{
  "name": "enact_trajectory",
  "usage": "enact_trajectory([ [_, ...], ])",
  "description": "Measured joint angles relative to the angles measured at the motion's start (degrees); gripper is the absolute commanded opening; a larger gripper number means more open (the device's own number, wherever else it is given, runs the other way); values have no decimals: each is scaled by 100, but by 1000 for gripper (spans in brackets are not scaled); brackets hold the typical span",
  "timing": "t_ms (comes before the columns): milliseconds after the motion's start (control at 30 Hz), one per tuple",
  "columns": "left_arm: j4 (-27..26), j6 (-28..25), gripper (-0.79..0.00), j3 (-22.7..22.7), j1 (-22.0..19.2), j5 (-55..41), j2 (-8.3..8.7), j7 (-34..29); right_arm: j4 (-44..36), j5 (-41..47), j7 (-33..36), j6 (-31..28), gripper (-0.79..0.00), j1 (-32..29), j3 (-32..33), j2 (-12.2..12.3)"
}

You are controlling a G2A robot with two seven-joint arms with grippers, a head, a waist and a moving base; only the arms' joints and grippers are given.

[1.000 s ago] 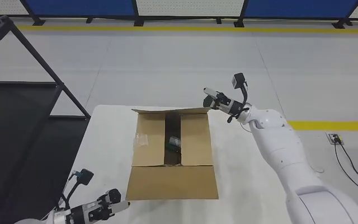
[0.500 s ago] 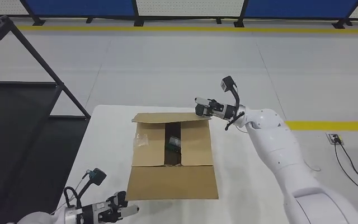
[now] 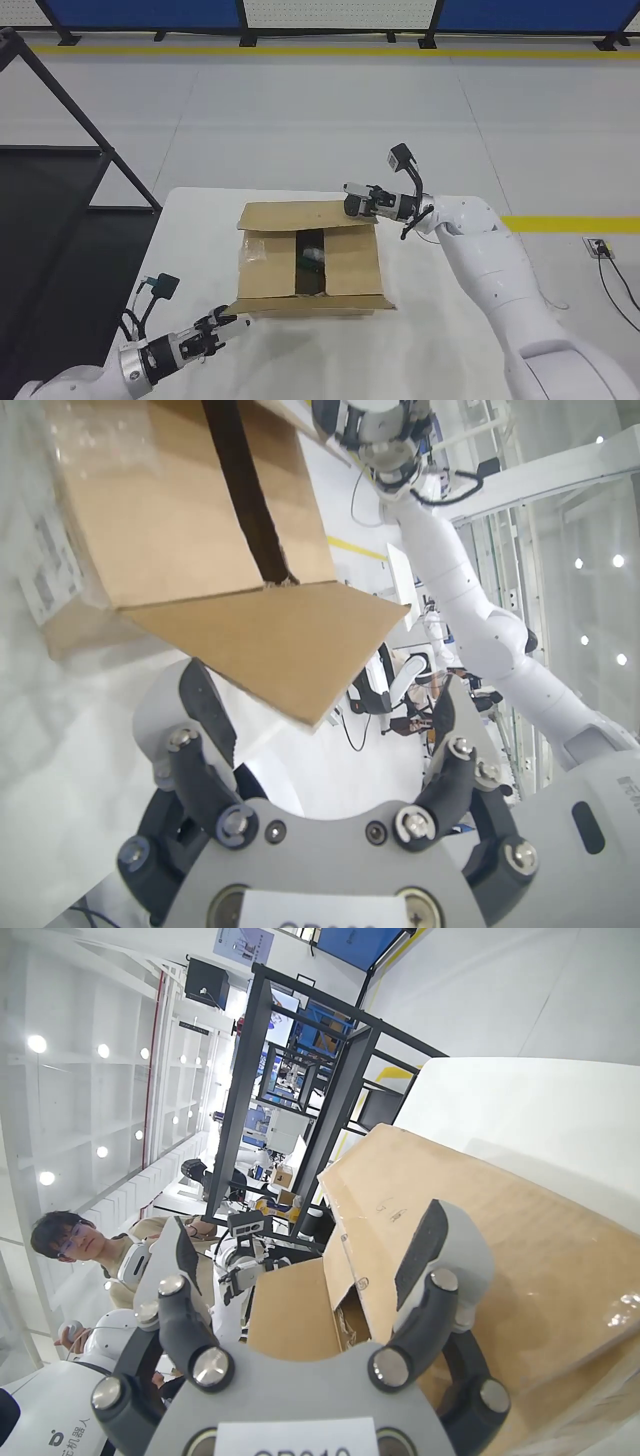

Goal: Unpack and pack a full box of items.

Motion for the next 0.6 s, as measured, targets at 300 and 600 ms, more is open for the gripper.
enact_trajectory([
  [300, -24, 965, 0, 851, -785, 637, -77, 1611, -315, 58, 304, 190, 0, -136, -3, 74],
  [600, 150, 1459, 0, 1589, -1281, 1368, -127, 2221, -759, 475, 910, 796, 0, -284, 43, 175],
])
